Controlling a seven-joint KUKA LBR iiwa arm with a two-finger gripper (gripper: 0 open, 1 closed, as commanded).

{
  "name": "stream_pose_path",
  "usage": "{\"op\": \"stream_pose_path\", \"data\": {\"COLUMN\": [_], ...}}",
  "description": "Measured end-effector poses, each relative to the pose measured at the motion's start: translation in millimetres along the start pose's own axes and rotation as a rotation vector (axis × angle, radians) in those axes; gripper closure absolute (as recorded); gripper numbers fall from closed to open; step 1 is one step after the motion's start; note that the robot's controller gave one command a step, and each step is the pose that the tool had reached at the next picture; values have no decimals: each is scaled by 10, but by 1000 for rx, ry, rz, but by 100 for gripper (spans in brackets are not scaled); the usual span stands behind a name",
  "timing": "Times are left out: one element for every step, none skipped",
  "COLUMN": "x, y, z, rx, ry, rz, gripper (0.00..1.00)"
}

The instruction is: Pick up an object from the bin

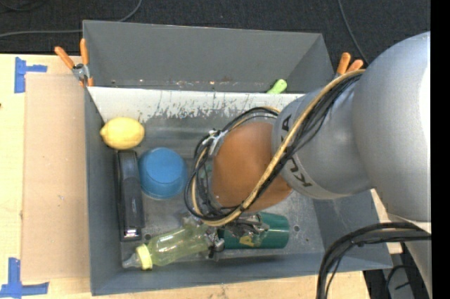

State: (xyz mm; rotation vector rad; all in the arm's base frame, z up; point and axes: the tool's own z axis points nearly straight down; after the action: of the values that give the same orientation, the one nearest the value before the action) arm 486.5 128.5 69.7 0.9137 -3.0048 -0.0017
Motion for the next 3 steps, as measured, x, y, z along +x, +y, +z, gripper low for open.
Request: {"op": "stream_pose_path", "data": {"x": [1,98,30], "y": [0,-27,44], "z": [0,-159,-31], "rx": [0,-1,-1], "ry": [0,1,-3], "rz": [2,18,9], "gripper": [100,100,100]}}
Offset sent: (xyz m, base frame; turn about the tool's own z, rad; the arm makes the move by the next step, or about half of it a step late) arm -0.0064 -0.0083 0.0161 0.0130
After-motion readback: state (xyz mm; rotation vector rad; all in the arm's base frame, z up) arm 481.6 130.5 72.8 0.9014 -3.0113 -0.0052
